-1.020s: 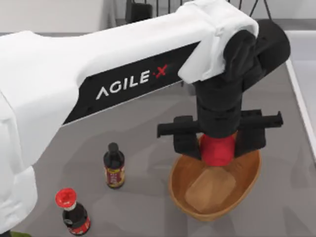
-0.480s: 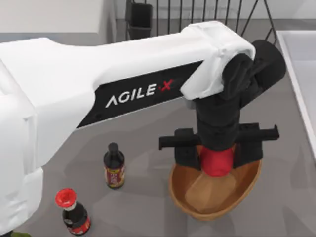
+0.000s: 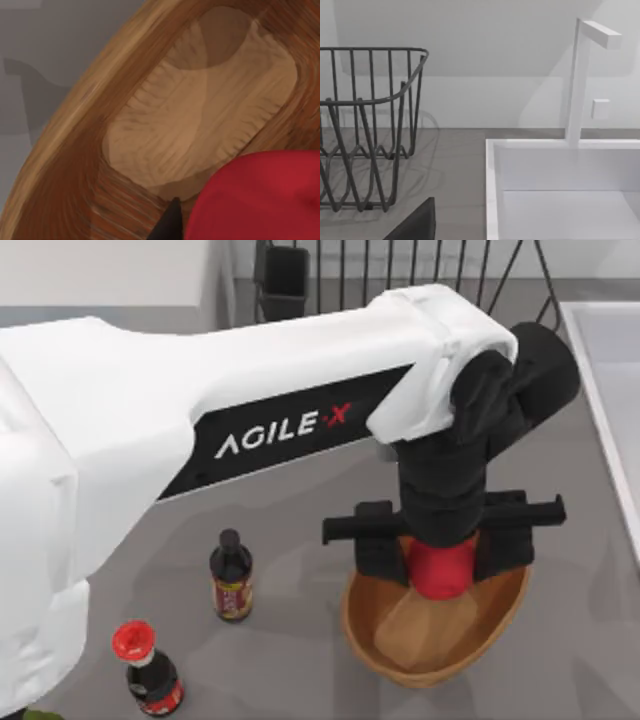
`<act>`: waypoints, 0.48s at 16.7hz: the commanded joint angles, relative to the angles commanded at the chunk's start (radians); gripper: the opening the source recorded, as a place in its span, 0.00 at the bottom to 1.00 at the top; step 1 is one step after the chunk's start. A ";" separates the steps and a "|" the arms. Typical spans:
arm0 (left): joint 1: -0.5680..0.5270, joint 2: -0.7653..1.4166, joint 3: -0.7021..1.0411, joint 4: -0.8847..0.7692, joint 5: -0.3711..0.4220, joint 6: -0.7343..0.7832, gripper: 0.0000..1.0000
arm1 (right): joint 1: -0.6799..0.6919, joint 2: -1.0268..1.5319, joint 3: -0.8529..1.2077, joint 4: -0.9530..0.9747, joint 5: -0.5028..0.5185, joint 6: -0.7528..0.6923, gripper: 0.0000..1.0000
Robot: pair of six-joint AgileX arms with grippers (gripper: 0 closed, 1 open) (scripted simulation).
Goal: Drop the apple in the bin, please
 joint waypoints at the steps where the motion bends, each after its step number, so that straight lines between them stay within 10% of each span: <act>1: 0.000 0.000 0.000 0.000 0.000 0.000 0.75 | 0.000 0.000 0.000 0.000 0.000 0.000 1.00; 4: 0.000 0.000 0.000 0.000 0.000 0.000 0.98 | 0.000 0.000 0.000 0.000 0.000 0.000 1.00; 8: 0.000 0.000 0.000 0.000 0.000 0.000 1.00 | 0.000 0.000 0.000 0.000 0.000 0.000 1.00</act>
